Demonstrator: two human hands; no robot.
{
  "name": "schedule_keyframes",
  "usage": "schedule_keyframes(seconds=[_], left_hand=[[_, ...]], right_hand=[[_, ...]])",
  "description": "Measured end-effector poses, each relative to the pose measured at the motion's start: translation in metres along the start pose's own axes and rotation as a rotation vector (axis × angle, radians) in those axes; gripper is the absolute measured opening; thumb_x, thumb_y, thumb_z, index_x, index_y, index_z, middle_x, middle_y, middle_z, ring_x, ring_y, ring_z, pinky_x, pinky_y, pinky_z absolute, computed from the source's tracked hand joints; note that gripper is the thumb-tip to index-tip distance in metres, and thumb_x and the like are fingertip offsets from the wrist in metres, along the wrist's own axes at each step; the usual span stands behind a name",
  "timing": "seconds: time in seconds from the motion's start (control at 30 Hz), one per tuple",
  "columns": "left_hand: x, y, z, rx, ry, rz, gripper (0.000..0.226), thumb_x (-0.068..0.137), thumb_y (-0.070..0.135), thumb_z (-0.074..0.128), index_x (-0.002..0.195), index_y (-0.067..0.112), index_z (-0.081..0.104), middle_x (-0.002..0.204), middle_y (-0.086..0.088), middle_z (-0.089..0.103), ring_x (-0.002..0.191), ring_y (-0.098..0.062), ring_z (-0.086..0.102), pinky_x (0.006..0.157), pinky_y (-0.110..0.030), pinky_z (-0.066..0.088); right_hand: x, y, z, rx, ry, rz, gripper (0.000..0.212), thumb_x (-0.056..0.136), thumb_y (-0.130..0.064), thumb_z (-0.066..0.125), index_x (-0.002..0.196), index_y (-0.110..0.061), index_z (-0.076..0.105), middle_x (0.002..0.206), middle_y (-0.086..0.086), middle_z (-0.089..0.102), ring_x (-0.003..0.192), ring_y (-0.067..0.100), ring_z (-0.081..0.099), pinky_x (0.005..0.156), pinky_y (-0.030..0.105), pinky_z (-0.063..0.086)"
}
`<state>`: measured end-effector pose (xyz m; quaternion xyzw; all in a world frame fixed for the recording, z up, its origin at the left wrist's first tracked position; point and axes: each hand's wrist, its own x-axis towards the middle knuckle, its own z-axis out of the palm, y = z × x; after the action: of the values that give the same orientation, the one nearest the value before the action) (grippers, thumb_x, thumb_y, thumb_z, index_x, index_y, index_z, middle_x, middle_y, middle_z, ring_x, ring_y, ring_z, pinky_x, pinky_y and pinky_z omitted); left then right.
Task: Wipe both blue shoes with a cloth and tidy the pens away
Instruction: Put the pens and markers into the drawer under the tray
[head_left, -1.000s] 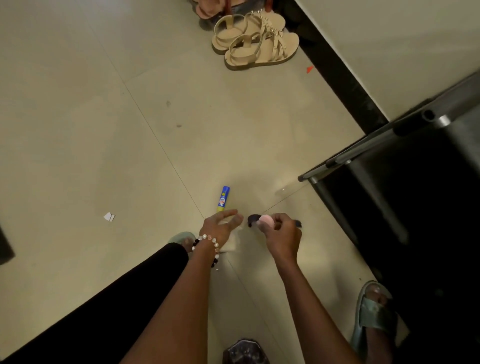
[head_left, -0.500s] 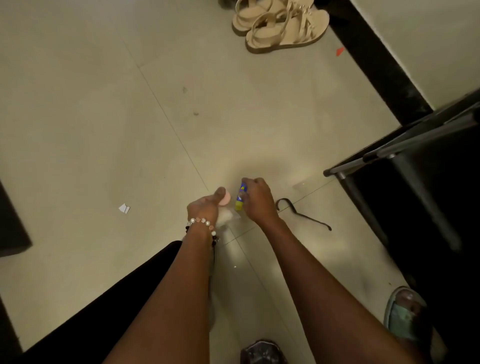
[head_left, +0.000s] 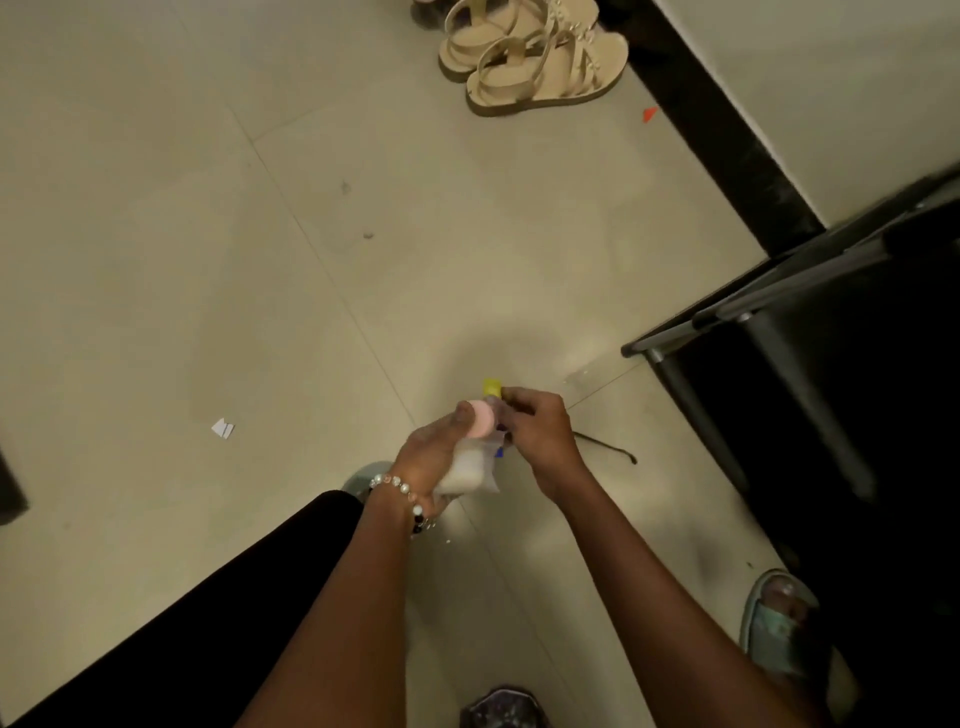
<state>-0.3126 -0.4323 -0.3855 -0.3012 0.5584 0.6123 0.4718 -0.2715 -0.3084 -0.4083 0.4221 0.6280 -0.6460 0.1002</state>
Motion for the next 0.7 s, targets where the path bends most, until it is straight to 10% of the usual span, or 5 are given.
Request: schedule_keyframes(seconds=[0.2, 0.33, 0.57, 0.7], left_hand=[[-0.018, 0.001, 0.030, -0.049, -0.249, 0.067, 0.045, 0.067, 0.030, 0.074, 0.099, -0.001, 0.066, 0.086, -0.016, 0.071, 0.067, -0.020, 0.071, 0.050, -0.024, 0.053], [-0.006, -0.004, 0.037, -0.062, -0.119, 0.105, 0.031, 0.082, 0.025, 0.064, 0.101, 0.000, 0.065, 0.084, -0.014, 0.072, 0.069, -0.018, 0.071, 0.051, -0.023, 0.052], [0.018, -0.014, 0.017, 0.064, 0.074, 0.112, 0.027, 0.080, 0.030, 0.070, 0.087, 0.004, 0.066, 0.077, -0.012, 0.071, 0.069, -0.025, 0.065, 0.070, -0.037, 0.052], [0.019, -0.021, 0.011, 0.108, 0.140, 0.116, 0.023, 0.086, 0.026, 0.069, 0.078, 0.005, 0.065, 0.064, -0.007, 0.071, 0.055, -0.017, 0.066, 0.073, -0.034, 0.053]], right_hand=[[-0.014, -0.012, -0.051, 0.039, -0.114, 0.059, 0.010, 0.085, -0.016, 0.068, 0.084, -0.008, 0.075, 0.084, 0.017, 0.072, 0.070, 0.020, 0.062, 0.062, 0.031, 0.052], [0.006, 0.003, -0.068, -0.049, 0.171, 0.005, 0.012, 0.082, -0.022, 0.073, 0.078, -0.011, 0.072, 0.078, 0.004, 0.069, 0.067, 0.011, 0.057, 0.062, 0.025, 0.043], [0.034, 0.068, -0.068, -1.416, 0.049, -0.190, 0.035, 0.090, -0.023, 0.059, 0.122, -0.015, 0.049, 0.122, 0.005, 0.053, 0.113, 0.026, 0.049, 0.090, 0.039, 0.039], [0.031, 0.067, -0.077, -1.018, 0.115, -0.018, 0.018, 0.091, -0.012, 0.055, 0.107, -0.006, 0.060, 0.106, 0.012, 0.062, 0.095, 0.027, 0.060, 0.072, 0.031, 0.048]])
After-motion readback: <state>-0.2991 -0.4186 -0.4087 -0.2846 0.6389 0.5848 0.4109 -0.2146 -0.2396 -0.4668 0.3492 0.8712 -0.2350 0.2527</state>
